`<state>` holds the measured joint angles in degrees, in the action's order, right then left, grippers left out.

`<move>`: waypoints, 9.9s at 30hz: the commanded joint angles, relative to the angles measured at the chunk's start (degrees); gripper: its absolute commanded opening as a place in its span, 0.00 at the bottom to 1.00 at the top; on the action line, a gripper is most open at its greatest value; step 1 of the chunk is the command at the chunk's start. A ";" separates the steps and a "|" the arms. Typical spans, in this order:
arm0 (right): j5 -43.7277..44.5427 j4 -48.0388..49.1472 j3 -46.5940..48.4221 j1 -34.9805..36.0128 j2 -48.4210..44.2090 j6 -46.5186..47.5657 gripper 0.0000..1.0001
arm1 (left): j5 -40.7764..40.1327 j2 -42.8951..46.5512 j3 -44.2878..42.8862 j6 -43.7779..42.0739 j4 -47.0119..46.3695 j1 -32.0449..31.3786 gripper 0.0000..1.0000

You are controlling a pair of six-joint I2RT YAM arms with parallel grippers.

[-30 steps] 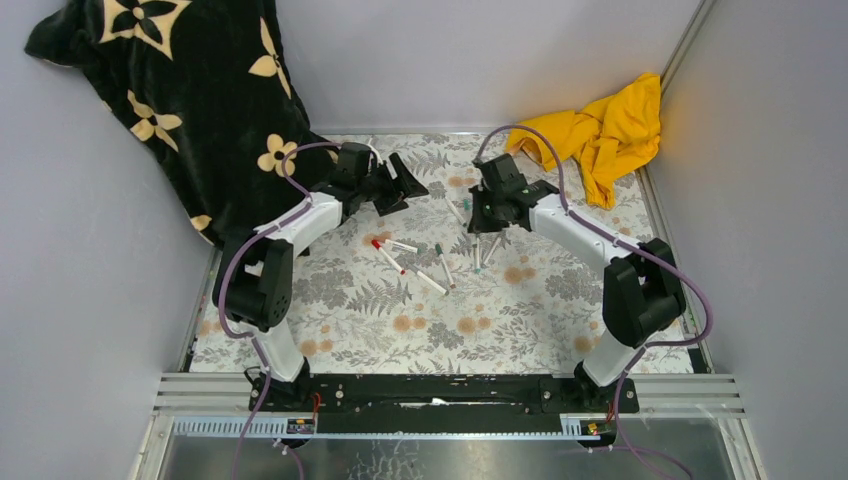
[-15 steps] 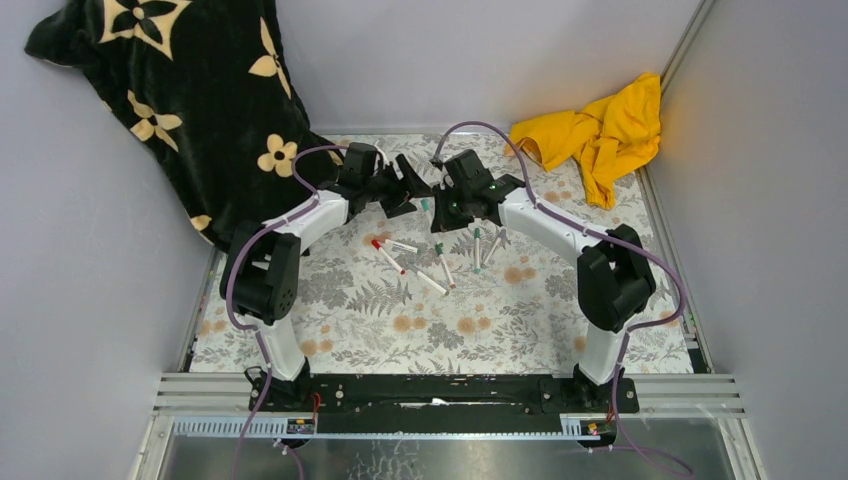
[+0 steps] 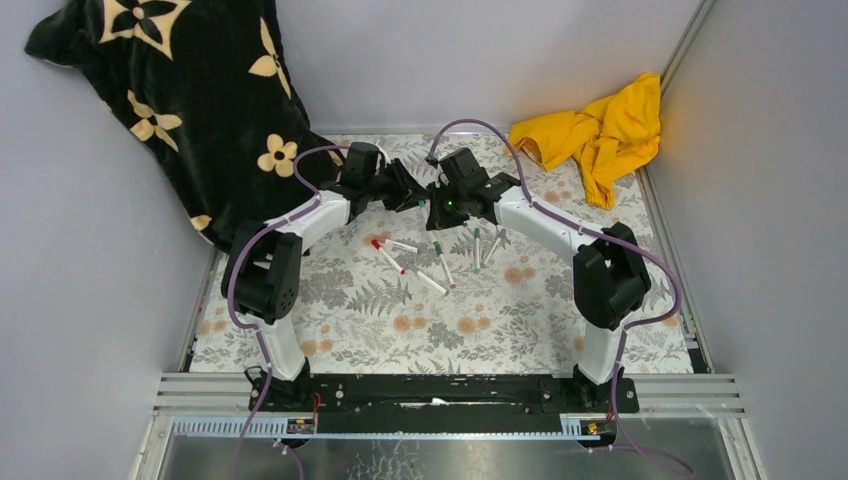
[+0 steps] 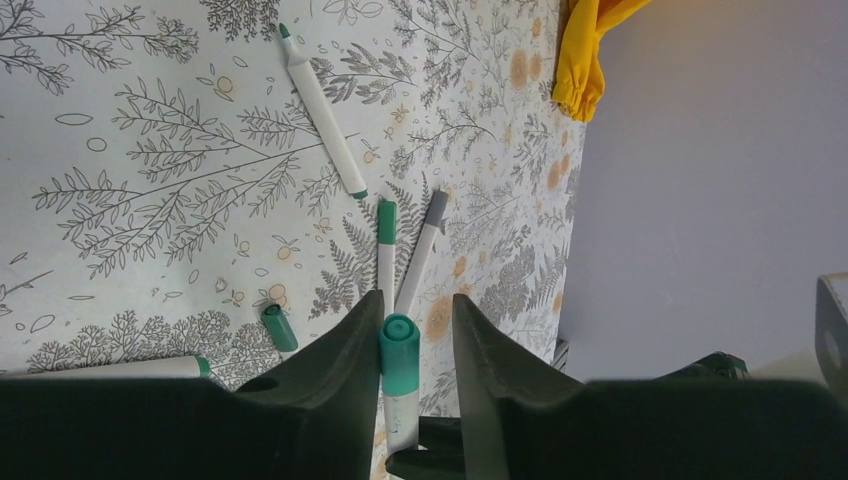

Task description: Open the pen caps

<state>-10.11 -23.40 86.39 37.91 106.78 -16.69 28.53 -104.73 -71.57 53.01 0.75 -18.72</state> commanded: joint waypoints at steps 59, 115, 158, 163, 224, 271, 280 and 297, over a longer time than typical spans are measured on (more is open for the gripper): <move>1.41 4.89 -2.71 0.04 -3.76 1.83 0.00 | -1.19 0.40 1.40 -1.79 -2.40 -0.70 0.32; -1.69 8.39 4.17 -0.60 3.60 1.28 0.27 | 7.47 1.83 4.48 2.17 -8.60 -0.79 0.00; -3.19 5.95 -11.10 -1.02 -3.58 2.88 0.00 | -6.83 -9.27 -11.04 -3.51 -0.84 13.76 0.00; -3.73 6.78 -12.37 -0.91 -3.90 2.19 0.00 | -7.00 -9.33 -11.20 -2.43 -0.84 14.33 0.00; 12.30 8.52 -13.48 -2.29 -6.22 0.31 0.00 | -25.26 -3.83 -5.40 -9.59 7.78 13.71 0.01; 24.41 0.92 13.28 -20.42 21.21 7.62 0.33 | -27.70 -6.59 -2.82 -10.13 10.33 13.71 0.64; 25.99 0.95 14.48 -19.88 14.96 10.46 0.36 | -28.13 -2.84 -1.57 -9.51 8.92 13.71 0.66; 27.94 -8.02 -2.78 -12.10 1.67 -6.58 0.38 | -25.99 4.08 2.29 -8.98 7.73 9.91 0.68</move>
<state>15.88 -26.37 87.13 22.02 110.06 -16.49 2.39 -103.28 -70.87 43.53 10.74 -7.29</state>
